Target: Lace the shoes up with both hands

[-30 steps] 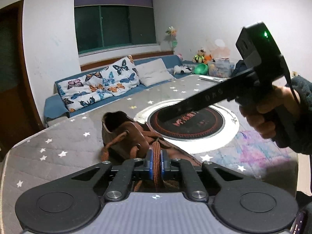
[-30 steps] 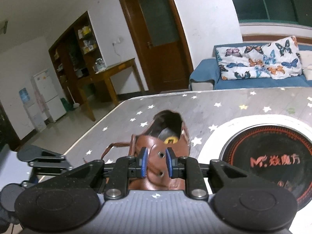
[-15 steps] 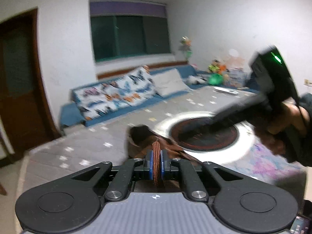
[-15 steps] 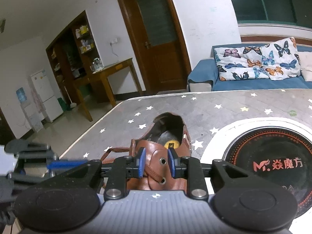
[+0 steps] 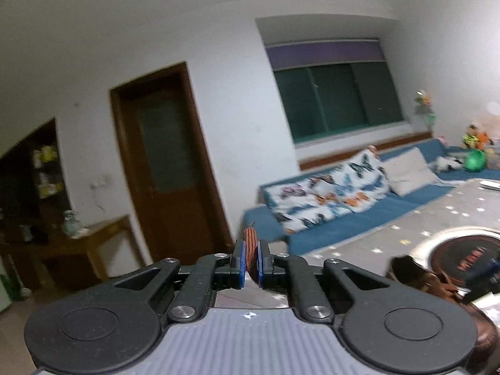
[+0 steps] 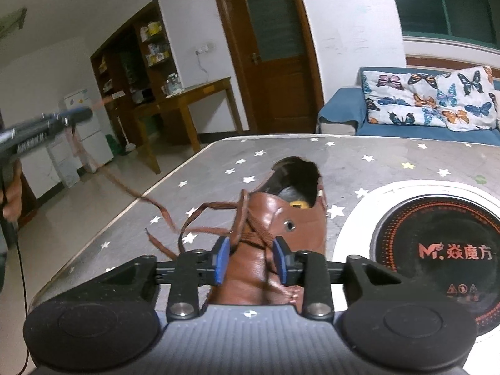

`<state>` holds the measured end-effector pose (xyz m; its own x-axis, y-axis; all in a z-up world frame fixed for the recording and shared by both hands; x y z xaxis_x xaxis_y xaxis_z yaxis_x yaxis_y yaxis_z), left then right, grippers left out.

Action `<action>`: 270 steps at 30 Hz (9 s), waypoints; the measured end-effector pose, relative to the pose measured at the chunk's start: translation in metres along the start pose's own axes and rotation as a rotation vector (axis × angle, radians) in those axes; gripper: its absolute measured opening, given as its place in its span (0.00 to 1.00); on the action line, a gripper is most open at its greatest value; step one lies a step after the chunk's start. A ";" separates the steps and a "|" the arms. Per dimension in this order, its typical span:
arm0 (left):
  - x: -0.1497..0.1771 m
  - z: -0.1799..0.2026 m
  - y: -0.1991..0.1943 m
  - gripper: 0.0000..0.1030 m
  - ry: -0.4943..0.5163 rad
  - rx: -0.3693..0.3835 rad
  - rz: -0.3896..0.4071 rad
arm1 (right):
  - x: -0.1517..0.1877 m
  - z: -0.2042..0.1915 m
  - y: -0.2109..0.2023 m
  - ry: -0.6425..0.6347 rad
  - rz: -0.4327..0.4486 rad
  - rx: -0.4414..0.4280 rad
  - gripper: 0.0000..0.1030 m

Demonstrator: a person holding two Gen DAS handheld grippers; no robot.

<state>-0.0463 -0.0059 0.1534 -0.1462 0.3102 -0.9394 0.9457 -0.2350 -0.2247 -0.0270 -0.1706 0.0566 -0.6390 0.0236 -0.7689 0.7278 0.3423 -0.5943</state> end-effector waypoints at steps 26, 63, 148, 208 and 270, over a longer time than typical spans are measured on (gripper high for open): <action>0.064 0.033 0.012 0.53 -0.093 0.234 -0.214 | 0.013 -0.043 0.018 -0.211 -0.079 0.137 0.73; 0.148 -0.034 0.013 1.00 -0.511 0.121 -0.388 | 0.025 -0.132 0.082 -0.424 -0.213 -0.125 0.56; 0.184 -0.008 0.004 0.68 -1.144 0.370 -0.589 | 0.034 -0.164 0.086 -0.301 -0.188 -0.383 0.02; 0.053 0.103 0.059 0.04 0.587 -0.088 -0.049 | 0.011 -0.043 0.045 -0.196 -0.216 0.157 0.92; 0.012 0.113 0.059 0.04 0.795 -0.215 0.138 | -0.022 0.034 0.017 -0.008 -0.126 0.260 0.90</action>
<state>-0.0249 -0.1199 0.0996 0.1473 0.8682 -0.4739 0.9867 -0.1626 0.0087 0.0086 -0.1976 0.0554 -0.7270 -0.0119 -0.6866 0.6830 0.0901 -0.7248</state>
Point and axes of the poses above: each gripper's, at about its wrist camera, not at the fingertips, and y roughly the way its jaws point, z to its right, x to its underside, the point moved 7 cm from there along y, roughly the way its jaws point, and after that the axes turned 6 degrees about -z, right-handed, at the moved point
